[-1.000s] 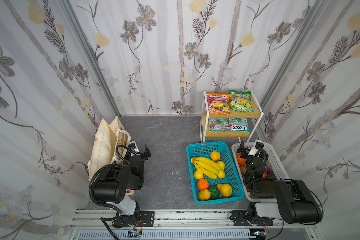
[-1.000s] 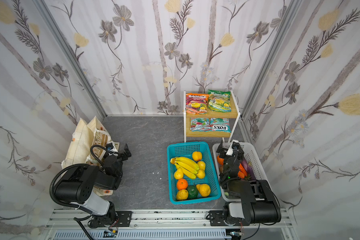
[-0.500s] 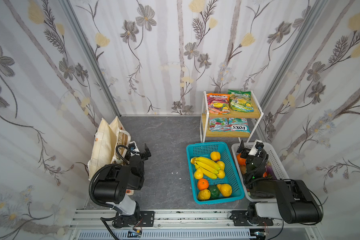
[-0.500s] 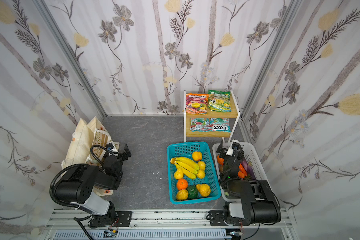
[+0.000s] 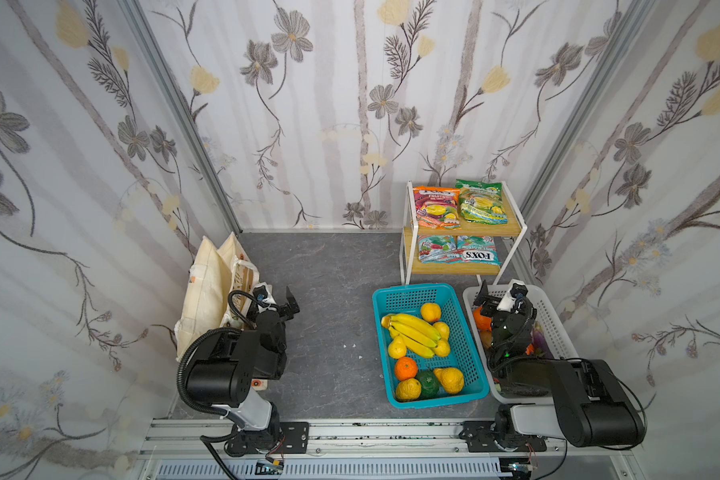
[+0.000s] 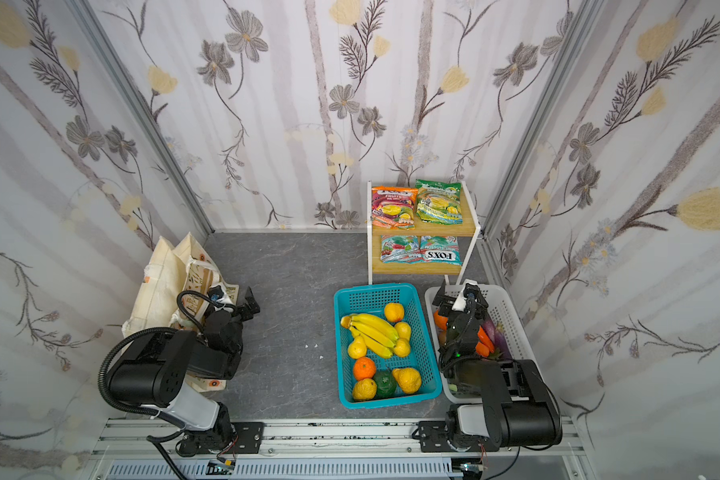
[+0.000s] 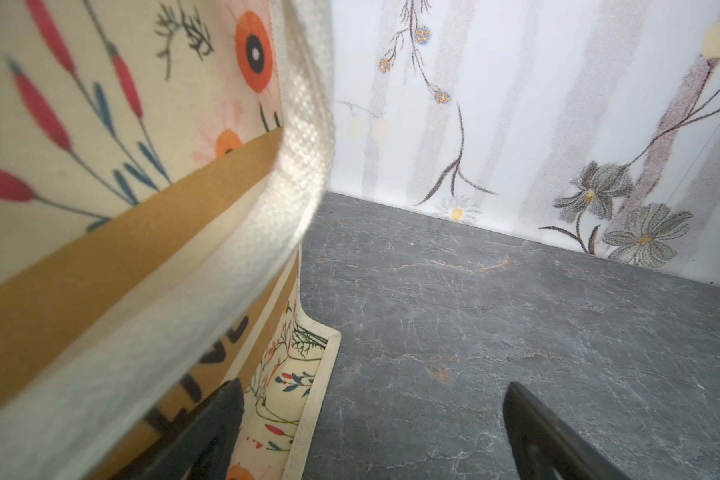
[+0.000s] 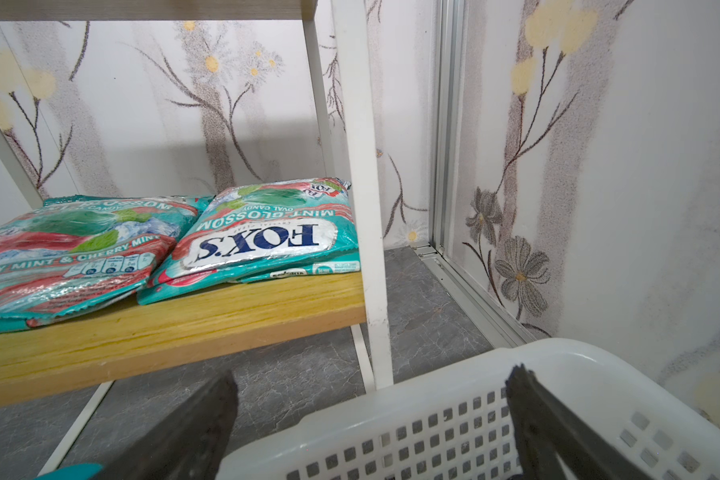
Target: Place the food into the grocery bag and tie it
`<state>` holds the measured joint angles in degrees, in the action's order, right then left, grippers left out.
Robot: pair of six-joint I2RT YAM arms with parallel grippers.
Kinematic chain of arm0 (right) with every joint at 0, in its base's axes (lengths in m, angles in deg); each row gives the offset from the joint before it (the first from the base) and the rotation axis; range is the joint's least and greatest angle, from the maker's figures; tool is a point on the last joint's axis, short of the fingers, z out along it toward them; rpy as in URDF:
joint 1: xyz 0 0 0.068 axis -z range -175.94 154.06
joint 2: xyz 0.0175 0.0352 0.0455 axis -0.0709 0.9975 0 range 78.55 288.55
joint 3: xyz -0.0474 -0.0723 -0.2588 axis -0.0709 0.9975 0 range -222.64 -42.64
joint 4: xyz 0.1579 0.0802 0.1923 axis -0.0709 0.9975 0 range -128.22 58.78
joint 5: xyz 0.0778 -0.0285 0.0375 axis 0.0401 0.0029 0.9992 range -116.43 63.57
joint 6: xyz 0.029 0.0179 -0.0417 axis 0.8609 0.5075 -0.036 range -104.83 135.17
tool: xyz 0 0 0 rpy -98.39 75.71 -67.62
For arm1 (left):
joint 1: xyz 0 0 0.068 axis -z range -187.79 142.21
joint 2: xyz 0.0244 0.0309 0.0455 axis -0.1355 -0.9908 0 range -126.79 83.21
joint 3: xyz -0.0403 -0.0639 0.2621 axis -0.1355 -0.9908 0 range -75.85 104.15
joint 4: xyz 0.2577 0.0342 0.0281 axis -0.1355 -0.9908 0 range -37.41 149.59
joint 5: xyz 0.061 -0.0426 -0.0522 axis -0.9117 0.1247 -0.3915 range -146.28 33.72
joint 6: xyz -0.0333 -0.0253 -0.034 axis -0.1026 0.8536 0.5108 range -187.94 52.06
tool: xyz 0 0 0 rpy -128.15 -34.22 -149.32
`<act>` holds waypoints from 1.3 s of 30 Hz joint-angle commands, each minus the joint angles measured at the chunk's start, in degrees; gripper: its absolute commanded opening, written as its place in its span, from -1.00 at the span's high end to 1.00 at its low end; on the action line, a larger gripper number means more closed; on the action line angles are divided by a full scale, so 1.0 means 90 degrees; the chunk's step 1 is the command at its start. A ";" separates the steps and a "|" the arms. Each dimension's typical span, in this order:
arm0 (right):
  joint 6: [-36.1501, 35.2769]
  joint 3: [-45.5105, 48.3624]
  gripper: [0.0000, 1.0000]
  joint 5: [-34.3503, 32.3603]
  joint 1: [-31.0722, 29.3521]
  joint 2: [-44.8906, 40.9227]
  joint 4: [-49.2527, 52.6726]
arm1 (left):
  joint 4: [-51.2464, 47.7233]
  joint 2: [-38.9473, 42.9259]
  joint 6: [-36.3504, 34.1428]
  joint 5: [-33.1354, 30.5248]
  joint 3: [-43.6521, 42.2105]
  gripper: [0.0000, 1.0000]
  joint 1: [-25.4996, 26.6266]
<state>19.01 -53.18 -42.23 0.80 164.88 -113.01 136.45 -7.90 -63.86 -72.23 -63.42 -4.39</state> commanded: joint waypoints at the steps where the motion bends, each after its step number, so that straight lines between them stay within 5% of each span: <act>1: -0.0065 -0.0010 -0.99 0.0004 0.0000 0.0006 -0.0202 | 0.0266 0.0030 0.0037 0.0025 0.0009 -1.00 0.0026; 9: -0.0156 0.0039 -0.99 0.0313 -0.0010 -0.0123 -0.0212 | 0.0070 0.0331 -0.0398 0.0023 0.0041 -1.00 0.0321; 14: -0.0390 -0.0035 -0.99 0.0782 -0.0037 -0.0897 0.0585 | -0.1685 0.0895 -0.1071 -0.0357 0.0841 -1.00 0.0941; 18: -0.0373 -0.0264 -0.99 0.0832 -0.0053 -0.1484 0.1497 | -0.2085 0.1322 -0.1203 -0.0234 0.1120 -1.00 0.1157; 23: 0.0452 -0.0752 -0.99 0.1443 0.0010 -0.2470 0.3197 | -0.3405 0.1976 -0.0906 -0.0263 0.1864 -1.00 0.1562; 26: 0.0513 -0.1027 -0.99 0.2235 0.0004 -0.2957 0.3704 | -0.4422 0.2630 -0.0192 0.0031 0.2500 -1.00 0.1742; 31: 0.0679 -0.1267 -0.99 0.2568 0.0002 -0.3860 0.4232 | -0.6159 0.3554 0.0787 0.0421 0.3439 -1.00 0.1801; 39: 0.1096 -0.1461 -0.99 0.2674 0.0010 -0.4451 0.4493 | -0.6644 0.4281 0.1275 0.1253 0.3586 -1.00 0.1810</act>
<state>24.93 -67.02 -17.59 0.80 125.21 -73.23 80.60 29.65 -56.59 -65.36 -32.16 11.78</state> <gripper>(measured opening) 0.996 0.997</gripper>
